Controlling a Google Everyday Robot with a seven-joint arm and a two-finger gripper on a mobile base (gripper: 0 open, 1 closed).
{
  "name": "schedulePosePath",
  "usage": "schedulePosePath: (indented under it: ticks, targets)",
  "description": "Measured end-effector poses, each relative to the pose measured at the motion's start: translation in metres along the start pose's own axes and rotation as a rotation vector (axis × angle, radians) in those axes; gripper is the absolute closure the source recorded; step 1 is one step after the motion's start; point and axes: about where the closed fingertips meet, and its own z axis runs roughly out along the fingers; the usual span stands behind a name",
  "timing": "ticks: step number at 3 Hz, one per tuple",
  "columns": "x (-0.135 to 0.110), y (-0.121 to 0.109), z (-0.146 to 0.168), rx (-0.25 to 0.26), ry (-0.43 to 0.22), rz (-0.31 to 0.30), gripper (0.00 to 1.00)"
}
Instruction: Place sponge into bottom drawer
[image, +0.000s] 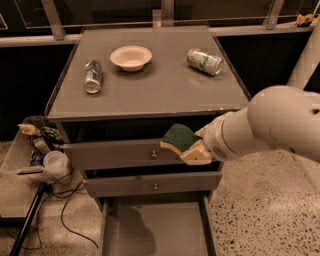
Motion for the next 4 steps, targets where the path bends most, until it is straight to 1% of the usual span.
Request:
schedulePosePath:
  ticks: [1,2,3,4]
  targets:
    - [0.030,0.014,0.031,-0.024,-0.006,0.030,1.00]
    - [0.067,0.026,0.073,-0.066,0.025,0.045,1.00]
    - [0.067,0.026,0.073,-0.066,0.025,0.045,1.00]
    - [0.072,0.027,0.084,-0.078,0.051,0.058,1.00]
